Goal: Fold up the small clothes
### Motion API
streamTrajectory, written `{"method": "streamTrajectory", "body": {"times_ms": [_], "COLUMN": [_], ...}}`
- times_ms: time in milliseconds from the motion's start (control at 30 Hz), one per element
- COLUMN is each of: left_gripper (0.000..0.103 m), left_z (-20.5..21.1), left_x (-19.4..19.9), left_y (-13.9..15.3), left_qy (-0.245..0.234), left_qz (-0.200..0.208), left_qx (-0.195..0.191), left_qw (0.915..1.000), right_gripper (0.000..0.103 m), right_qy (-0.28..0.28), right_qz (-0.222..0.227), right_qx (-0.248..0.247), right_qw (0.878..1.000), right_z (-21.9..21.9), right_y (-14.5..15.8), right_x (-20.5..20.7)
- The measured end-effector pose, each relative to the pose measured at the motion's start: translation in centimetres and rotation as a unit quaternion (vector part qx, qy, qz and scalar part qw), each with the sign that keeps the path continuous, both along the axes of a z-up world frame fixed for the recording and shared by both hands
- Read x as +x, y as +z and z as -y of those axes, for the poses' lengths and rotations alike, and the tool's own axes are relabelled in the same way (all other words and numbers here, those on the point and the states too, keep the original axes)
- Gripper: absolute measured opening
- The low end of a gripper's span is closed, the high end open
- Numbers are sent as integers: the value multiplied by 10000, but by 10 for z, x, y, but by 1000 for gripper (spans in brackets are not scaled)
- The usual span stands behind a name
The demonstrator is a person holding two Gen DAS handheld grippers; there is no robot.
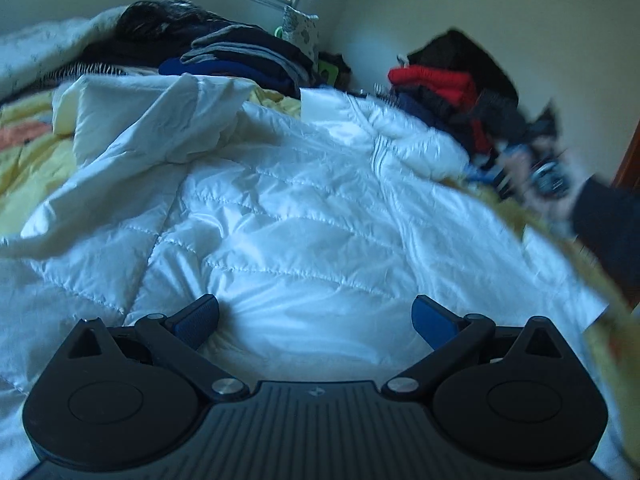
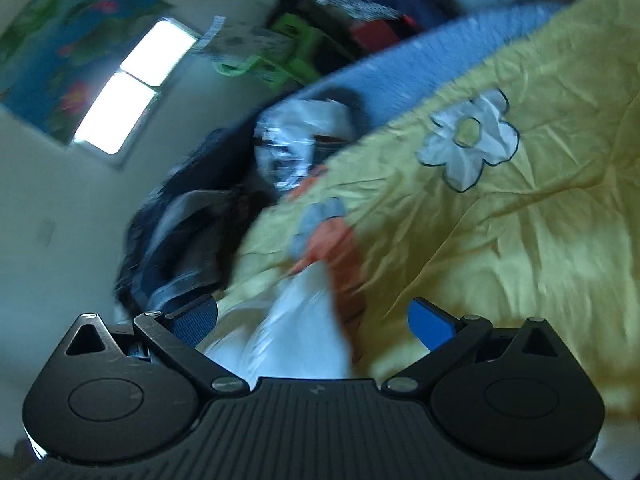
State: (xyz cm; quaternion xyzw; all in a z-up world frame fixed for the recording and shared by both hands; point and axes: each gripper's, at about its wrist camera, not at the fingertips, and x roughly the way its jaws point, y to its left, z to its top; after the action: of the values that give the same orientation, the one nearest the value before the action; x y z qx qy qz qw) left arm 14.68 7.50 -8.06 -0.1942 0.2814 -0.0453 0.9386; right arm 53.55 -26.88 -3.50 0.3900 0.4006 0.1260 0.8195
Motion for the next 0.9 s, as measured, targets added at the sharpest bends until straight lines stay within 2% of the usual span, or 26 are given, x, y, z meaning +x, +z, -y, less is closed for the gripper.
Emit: {"method": "streamTrajectory", "body": {"times_ms": [67,133,233,267,367,467,600,700,767,900], "left_gripper": [103,103,103,103,103,103,103,103,103,103], "left_z": [-6,-8,-9,-10,-12,-13,-12,-12,-12,-13], "left_x": [-1,-1,-1,-1,-1,-1,-1,-1,-1,-1], "left_y": [-1,-2,-2,-2,-3,-3,-2,-3,-3,-3], "left_qy": [16,30,39,41,49,56,56,60,60,62], "left_qz": [72,105,131,138,156,161,157,159,159,157], "left_qx": [-231,-318,-391,-417,-476,-502,-498,-507,-508,-497], "left_qw": [9997,9994,9991,9990,9987,9986,9986,9986,9986,9986], "right_gripper": [103,102,85,74,26,21,19,19,19,20], "right_qy": [85,398,704,788,1088,1188,1495,1993,2311,2781], "right_qz": [-310,-588,-746,-647,-305,158,966,1633,2040,2596], "right_qx": [217,616,984,987,906,535,217,-237,-507,-1323], "right_qw": [9992,9956,9898,9899,9895,9914,9838,9660,9499,9153], "right_z": [-4,-13,-28,-34,-50,-63,-74,-87,-87,-87], "right_y": [-21,-40,-57,-59,-56,-40,8,53,77,95], "right_x": [26,48,67,70,73,68,45,7,-33,-121]}}
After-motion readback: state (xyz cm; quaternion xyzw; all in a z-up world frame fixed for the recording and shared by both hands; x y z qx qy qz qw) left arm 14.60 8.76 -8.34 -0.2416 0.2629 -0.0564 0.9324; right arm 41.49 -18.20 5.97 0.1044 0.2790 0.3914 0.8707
